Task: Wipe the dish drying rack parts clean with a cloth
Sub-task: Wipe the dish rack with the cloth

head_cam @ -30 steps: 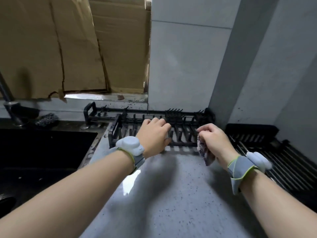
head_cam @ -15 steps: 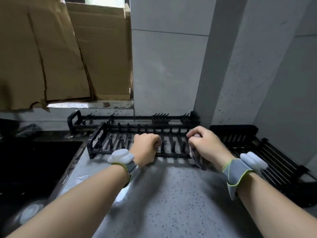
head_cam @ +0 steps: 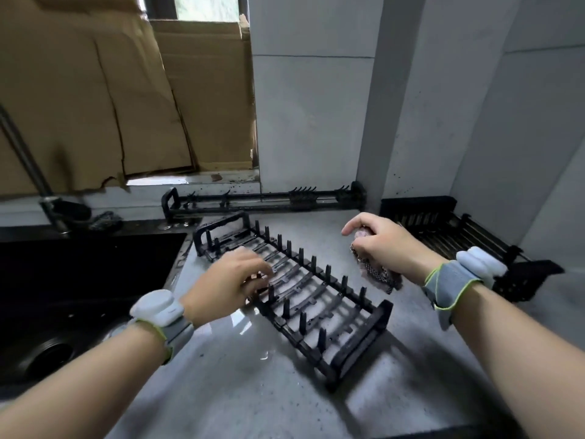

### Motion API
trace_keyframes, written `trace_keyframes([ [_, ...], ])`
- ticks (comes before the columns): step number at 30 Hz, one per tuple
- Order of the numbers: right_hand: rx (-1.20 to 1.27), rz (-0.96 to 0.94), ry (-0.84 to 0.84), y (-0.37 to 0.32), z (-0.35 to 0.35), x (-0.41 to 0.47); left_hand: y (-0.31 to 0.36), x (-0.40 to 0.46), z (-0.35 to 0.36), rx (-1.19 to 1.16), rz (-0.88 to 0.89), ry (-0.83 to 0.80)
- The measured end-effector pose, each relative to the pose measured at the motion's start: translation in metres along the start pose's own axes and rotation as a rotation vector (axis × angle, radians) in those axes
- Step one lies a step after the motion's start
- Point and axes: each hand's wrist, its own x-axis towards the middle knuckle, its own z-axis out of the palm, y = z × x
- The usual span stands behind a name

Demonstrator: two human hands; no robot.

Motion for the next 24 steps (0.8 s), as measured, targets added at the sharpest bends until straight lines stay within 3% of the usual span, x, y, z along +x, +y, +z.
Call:
trace_keyframes([
  [4, -0.042, -0.027, -0.011, 0.001, 0.012, -0.032, -0.002, -0.006, -0.007, 0.123, -0.221, 0.134],
  [11, -0.047, -0.056, 0.075, -0.002, 0.010, -0.054, 0.003, 0.007, -0.004, 0.007, -0.492, 0.195],
  [15, -0.117, -0.104, 0.140, -0.002, 0.012, -0.062, 0.044, -0.007, -0.011, -0.047, -0.314, 0.301],
  [18, -0.181, -0.239, 0.150, -0.006, 0.028, -0.069, 0.071, -0.028, -0.006, -0.076, -0.132, 0.230],
  [24, -0.127, -0.489, 0.087, -0.002, 0.088, -0.092, 0.077, -0.046, 0.020, -0.165, -0.120, 0.104],
])
